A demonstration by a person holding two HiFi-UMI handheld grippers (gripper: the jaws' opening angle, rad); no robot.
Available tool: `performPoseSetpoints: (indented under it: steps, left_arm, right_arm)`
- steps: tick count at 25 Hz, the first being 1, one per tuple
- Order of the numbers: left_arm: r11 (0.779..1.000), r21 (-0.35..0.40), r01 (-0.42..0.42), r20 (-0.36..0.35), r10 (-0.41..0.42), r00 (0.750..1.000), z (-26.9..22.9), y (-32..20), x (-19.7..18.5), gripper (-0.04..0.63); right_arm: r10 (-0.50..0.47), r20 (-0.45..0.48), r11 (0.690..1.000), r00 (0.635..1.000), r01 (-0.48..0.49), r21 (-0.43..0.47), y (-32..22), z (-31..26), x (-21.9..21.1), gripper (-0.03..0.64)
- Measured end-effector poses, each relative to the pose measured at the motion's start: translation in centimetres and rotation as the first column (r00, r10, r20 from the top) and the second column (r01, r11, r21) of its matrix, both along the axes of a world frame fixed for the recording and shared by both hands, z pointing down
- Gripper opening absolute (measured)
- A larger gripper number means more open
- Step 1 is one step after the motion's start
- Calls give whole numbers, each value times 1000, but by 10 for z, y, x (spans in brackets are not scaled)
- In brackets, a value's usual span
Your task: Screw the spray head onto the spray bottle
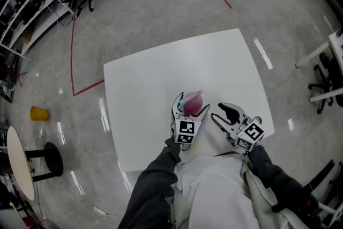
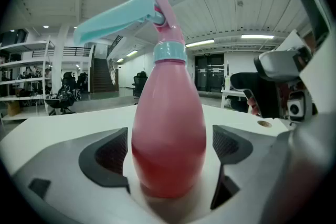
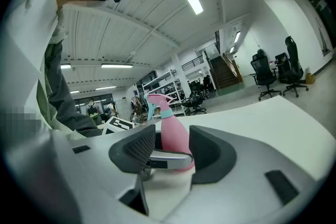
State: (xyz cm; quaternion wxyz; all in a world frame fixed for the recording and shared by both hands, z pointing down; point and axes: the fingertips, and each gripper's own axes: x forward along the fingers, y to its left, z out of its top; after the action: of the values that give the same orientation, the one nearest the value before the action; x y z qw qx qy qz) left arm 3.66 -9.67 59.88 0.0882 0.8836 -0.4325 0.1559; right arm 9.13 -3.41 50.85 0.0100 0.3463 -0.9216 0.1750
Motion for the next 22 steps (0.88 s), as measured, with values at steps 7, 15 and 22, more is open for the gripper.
performPoseSetpoints:
  steps: [7, 15, 22]
  left_arm:
    - [999, -11, 33, -39, -33, 999, -2, -4, -12, 423]
    - [939, 14, -342, 77, 340, 937, -20, 62, 21, 422]
    - [980, -32, -198, 62, 200, 978, -24, 65, -12, 420]
  right_arm:
    - [-130, -157, 978, 979, 153, 144, -5, -27, -30, 178]
    - [-475, -247, 866, 845, 498, 39, 4, -26, -59, 282]
    - [-440, -224, 875, 870, 471, 112, 3, -44, -88, 133]
